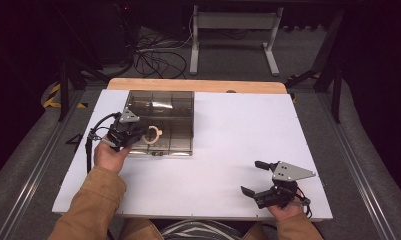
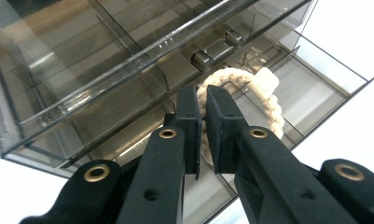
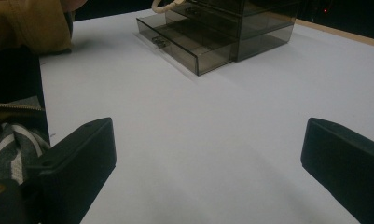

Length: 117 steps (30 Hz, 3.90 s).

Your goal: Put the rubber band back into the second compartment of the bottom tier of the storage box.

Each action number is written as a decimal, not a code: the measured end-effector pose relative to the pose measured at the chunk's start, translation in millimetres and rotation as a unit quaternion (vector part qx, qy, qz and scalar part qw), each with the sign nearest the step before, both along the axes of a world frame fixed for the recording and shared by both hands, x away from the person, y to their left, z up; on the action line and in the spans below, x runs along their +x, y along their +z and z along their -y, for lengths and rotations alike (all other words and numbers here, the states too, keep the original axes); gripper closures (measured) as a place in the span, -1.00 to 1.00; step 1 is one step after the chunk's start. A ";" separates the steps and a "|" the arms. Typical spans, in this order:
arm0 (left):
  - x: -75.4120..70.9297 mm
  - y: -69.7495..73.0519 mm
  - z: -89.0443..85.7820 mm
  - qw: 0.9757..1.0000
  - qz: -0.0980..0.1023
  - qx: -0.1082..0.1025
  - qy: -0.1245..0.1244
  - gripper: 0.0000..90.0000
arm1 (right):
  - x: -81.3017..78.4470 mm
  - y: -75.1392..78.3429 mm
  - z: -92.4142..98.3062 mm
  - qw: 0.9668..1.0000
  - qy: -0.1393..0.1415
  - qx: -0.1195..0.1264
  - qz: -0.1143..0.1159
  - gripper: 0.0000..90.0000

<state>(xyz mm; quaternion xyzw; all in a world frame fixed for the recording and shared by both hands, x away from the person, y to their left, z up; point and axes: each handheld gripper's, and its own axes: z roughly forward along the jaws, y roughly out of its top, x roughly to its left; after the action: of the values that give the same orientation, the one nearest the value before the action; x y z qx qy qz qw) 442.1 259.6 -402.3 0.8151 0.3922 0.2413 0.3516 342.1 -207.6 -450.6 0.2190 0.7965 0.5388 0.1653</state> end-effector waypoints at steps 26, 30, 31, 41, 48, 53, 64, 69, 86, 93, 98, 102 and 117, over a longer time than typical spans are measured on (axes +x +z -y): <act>8.1 -21.5 16.5 0.999 -0.027 0.032 -0.004 0.86 | -0.4 -0.1 -0.1 1.000 0.001 0.000 0.000 -0.91; 9.5 -24.7 19.8 0.999 -0.028 0.036 -0.002 0.86 | -0.2 -0.2 -0.2 1.000 0.003 0.000 0.000 -0.91; 10.0 -25.1 20.4 0.999 -0.028 0.039 -0.001 0.86 | -0.2 -0.3 -0.3 1.000 0.002 0.001 0.000 -0.91; 11.1 -32.2 29.9 0.998 -0.035 0.052 -0.007 0.86 | -0.1 -0.4 -0.3 1.000 0.003 0.000 -0.001 -0.91; 9.7 -33.2 32.2 0.997 -0.043 0.064 -0.010 0.85 | -0.2 -0.5 -0.4 1.000 0.003 0.000 -0.001 -0.91; 8.8 -33.3 31.5 0.996 -0.055 0.069 -0.006 0.84 | -0.3 -0.5 -0.5 1.000 0.004 0.000 -0.001 -0.91; 5.4 -32.6 30.3 0.994 -0.071 0.079 -0.002 0.84 | -0.2 -0.6 -0.8 1.000 0.004 -0.001 -0.002 -0.91; 5.3 -33.4 31.9 0.994 -0.072 0.084 -0.006 0.83 | -0.2 -0.6 -0.7 1.000 0.005 -0.001 -0.002 -0.91; -3.4 -19.9 29.3 0.998 -0.043 0.039 -0.012 0.30 | -0.4 -0.8 -0.4 1.000 0.005 -0.001 -0.002 -0.91; -18.6 -1.0 30.7 0.999 -0.012 0.011 -0.031 0.09 | -0.4 -0.7 -0.7 1.000 0.006 -0.001 -0.002 -0.91; -25.0 6.4 32.9 0.999 -0.008 -0.005 -0.040 0.03 | -0.3 -0.8 -0.8 1.000 0.006 -0.001 -0.002 -0.91; -28.0 9.9 33.9 0.999 -0.001 -0.012 -0.042 -0.02 | -0.1 -0.9 -0.5 1.000 0.005 0.000 -0.003 -0.91; -30.0 14.2 29.6 0.999 0.015 -0.022 -0.045 -0.19 | -0.4 -1.3 -0.8 1.000 0.005 0.000 -0.005 -0.91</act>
<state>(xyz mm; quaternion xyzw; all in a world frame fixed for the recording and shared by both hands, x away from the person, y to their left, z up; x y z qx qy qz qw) 412.2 230.0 -388.1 0.8200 0.3554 0.2290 0.3858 341.7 -206.8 -451.9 0.2173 0.7986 0.5383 0.1589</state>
